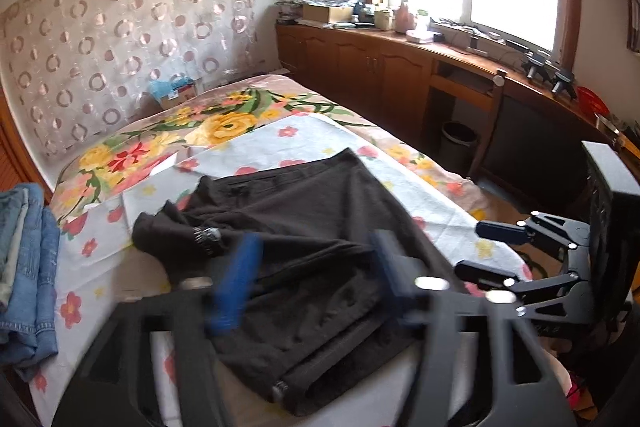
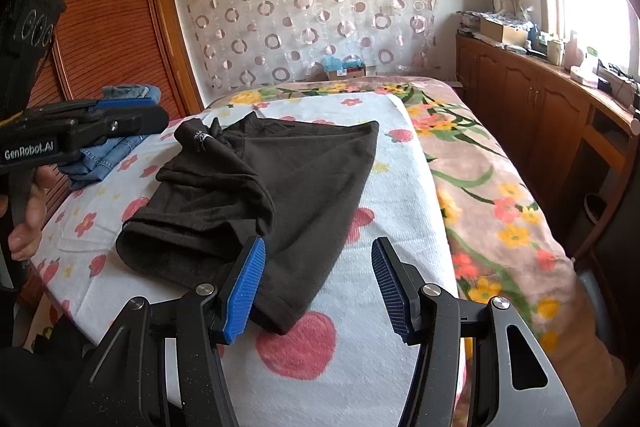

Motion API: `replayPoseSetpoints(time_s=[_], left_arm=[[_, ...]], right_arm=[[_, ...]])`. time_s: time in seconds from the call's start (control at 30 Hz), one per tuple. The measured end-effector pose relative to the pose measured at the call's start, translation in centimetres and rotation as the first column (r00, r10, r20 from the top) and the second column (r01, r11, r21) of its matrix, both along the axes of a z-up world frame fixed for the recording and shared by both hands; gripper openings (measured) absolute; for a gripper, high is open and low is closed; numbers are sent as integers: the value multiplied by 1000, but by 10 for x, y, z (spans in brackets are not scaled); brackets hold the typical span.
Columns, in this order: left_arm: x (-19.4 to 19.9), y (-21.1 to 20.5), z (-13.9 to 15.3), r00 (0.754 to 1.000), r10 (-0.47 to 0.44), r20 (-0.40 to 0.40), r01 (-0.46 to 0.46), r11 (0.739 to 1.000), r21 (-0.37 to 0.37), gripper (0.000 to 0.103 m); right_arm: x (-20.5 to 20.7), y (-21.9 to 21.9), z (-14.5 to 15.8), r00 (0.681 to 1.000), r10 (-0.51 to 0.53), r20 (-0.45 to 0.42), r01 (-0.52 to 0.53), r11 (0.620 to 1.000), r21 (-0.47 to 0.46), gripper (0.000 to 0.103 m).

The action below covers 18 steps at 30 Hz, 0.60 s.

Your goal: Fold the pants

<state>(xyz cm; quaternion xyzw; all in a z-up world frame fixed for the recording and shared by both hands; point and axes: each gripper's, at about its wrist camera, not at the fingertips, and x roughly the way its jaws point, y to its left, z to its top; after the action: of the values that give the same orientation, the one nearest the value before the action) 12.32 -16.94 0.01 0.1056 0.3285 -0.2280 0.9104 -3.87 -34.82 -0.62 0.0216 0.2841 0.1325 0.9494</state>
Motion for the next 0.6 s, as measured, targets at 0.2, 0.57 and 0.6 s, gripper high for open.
replayPoseSetpoints(time_s=[0.2, 0.57, 0.6], left_arm=[[5, 25, -13, 998, 61, -7, -61, 998, -4, 82], [-1, 57, -47, 992, 106, -66, -106, 994, 4, 82], [-1, 59, -49, 991, 109, -71, -109, 994, 2, 82]], right_arm=[[5, 2, 0, 1000, 12, 1, -12, 1000, 1, 57], [26, 26, -16, 994, 98, -53, -97, 995, 19, 48], [29, 28, -18, 993, 102, -61, -101, 995, 18, 44]])
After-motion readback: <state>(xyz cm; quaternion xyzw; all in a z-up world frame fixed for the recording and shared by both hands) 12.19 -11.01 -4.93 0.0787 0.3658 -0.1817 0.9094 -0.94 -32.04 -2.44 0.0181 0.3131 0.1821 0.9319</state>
